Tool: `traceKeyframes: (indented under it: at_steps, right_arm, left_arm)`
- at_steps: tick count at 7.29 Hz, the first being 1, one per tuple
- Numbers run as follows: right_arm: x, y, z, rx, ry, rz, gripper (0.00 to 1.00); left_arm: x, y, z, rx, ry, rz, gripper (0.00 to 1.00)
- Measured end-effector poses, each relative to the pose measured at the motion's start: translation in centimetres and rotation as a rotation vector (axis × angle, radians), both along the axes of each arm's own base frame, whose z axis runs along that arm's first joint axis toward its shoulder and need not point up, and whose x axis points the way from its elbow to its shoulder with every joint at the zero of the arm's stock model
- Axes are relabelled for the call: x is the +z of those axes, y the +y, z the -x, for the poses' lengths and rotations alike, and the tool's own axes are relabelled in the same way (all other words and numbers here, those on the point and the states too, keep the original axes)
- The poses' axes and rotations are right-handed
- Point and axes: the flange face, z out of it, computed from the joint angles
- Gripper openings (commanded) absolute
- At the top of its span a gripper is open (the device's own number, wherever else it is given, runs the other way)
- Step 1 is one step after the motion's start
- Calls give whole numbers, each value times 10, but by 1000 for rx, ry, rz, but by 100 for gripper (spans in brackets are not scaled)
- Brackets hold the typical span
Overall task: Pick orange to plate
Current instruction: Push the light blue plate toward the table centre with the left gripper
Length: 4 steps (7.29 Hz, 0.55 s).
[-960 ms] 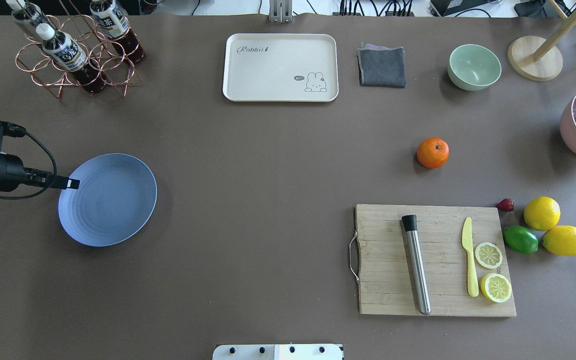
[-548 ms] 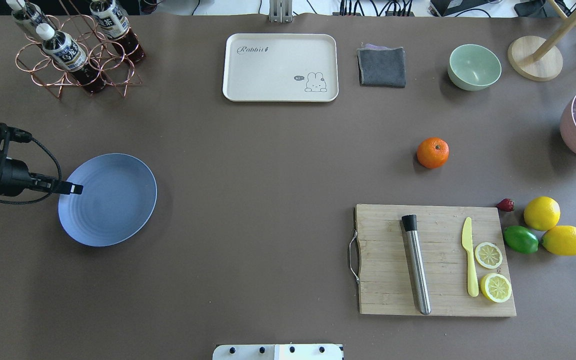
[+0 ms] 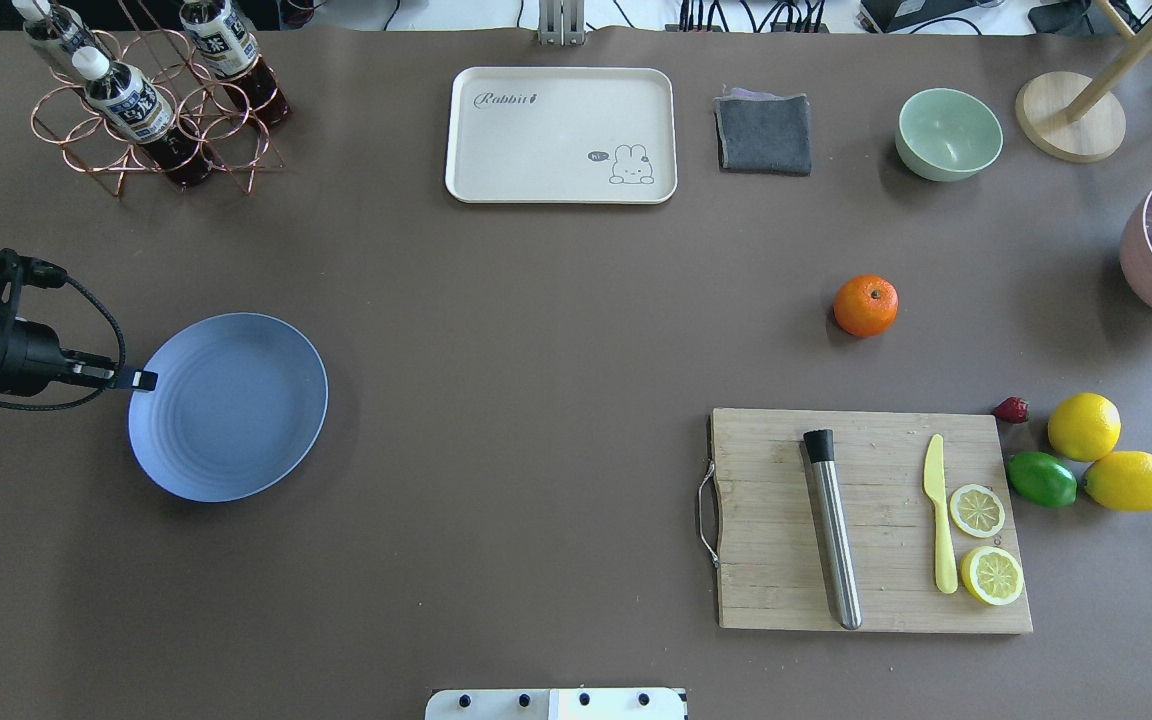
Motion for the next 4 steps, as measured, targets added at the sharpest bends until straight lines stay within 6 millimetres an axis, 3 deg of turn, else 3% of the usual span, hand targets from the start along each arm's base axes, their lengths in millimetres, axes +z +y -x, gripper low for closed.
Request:
traceKeyframes:
  at_steps: [2,4]
  right_arm:
    - [-30,-25,10,47,-44,26,100]
    - [-70,-56,50,50,-68,52,100]
  left_arm:
    - [-34,-18,3,8,78,72,0]
    - [-79,-35,-3,-4,121,121,0]
